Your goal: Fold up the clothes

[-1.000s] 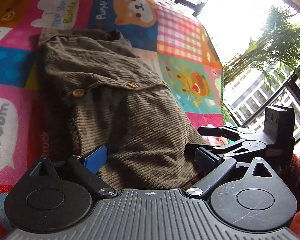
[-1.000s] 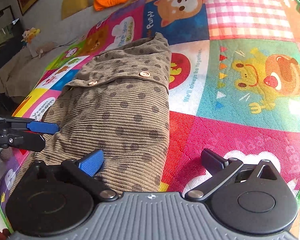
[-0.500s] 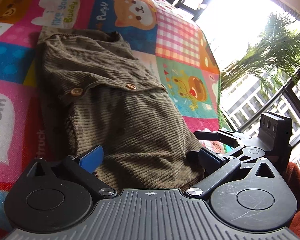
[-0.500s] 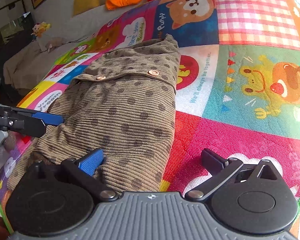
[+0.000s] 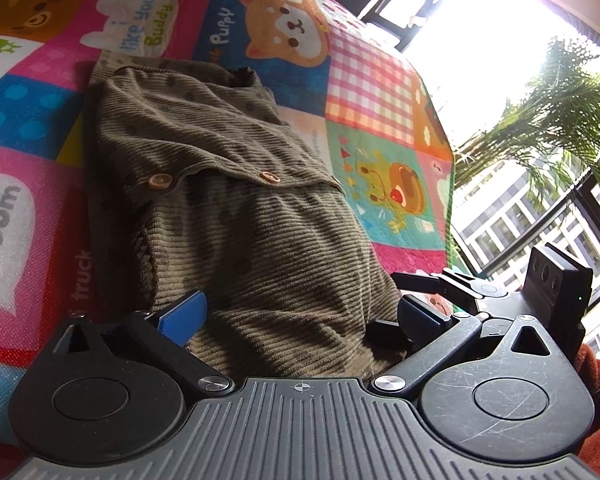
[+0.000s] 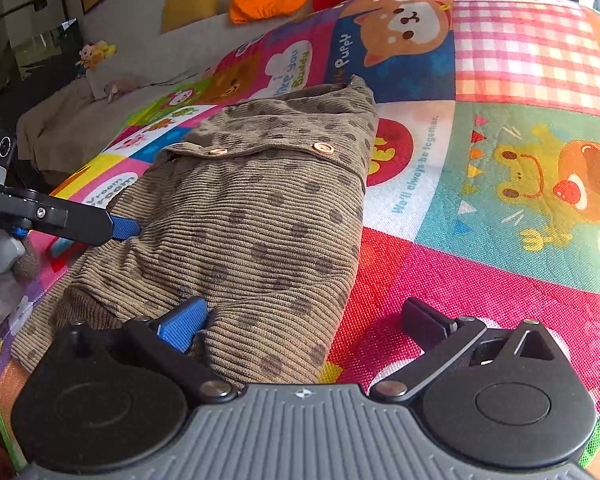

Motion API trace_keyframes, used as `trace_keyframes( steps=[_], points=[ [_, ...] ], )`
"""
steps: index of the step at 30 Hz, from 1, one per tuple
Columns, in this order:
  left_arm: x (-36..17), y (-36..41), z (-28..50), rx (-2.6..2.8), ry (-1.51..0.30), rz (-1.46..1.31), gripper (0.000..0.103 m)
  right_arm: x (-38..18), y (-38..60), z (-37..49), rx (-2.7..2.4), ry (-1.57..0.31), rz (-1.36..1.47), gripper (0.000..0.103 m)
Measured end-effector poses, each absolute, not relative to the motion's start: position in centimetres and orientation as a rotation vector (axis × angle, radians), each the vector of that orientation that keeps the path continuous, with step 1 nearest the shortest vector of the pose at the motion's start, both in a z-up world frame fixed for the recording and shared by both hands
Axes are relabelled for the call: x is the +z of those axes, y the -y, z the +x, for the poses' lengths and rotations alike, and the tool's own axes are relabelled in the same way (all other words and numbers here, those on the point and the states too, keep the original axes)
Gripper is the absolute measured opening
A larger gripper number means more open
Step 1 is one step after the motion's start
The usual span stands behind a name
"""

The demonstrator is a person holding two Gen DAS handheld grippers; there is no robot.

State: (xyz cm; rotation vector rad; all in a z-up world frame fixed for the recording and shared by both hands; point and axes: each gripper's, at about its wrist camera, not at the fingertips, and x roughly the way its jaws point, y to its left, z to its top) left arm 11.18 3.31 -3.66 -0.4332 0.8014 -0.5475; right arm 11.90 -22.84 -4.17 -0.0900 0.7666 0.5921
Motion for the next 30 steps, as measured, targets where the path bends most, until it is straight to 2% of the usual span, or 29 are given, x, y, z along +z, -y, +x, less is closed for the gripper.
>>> trace_keyframes(
  steps=[10,18,24,30],
  points=[
    [-2.8,-3.5,9.2,-0.495,-0.820,-0.367,0.103,-3.7,22.8,11.4,0.558,-0.811,-0.158,0.103],
    [-2.6,-3.0,9.3,-0.463,-0.836,-0.331,0.103,-0.1,22.6,10.2,0.510,-0.524,-0.208,0.103],
    [-0.9,-3.3,9.6,-0.479,-0.794,-0.347,0.103,-2.9,20.3,11.8,0.489,-0.628,-0.383,0.103],
    [1.2,-4.2,13.8,-0.543,-0.661,-0.435,0.103,-2.2,20.7,12.8,0.528,-0.641,-0.352,0.103]
  ],
)
